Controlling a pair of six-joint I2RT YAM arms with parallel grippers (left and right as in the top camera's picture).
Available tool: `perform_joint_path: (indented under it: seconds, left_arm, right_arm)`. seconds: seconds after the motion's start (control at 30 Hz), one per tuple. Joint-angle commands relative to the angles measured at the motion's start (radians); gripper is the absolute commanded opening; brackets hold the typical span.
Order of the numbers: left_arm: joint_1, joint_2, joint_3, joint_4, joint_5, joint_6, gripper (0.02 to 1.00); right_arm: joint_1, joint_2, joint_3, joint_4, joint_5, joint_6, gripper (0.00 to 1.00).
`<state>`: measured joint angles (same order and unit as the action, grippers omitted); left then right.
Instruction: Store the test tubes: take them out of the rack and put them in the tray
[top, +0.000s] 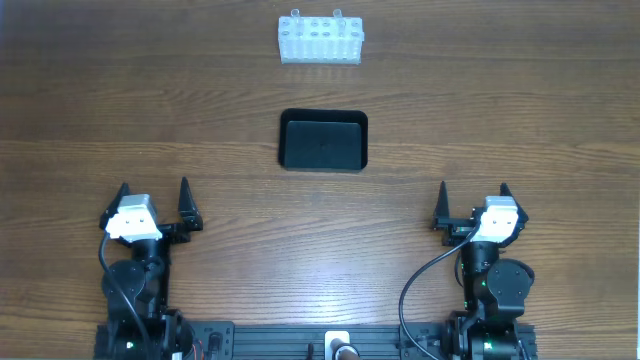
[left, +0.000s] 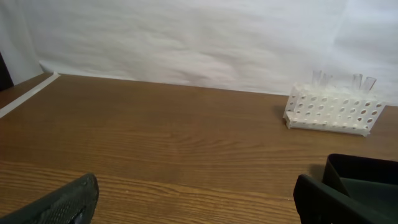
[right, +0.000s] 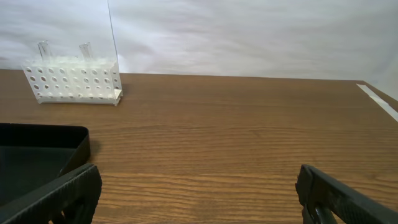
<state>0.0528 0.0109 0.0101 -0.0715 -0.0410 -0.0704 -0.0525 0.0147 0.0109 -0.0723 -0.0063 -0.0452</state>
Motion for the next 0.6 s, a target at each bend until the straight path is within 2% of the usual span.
perform_joint_path:
  seconds: [0.03,0.6]
  left_arm:
    - [0.004,-0.006,-0.004,0.000,0.006,0.014,0.998]
    - [0.000,0.058,0.056,-0.001,0.006,0.014,1.000]
  right_arm:
    - [-0.001,-0.010,-0.005,-0.003,-0.019,-0.001,0.991]
    - [-0.001,-0.010,-0.005,-0.003,-0.019,-0.001,0.993]
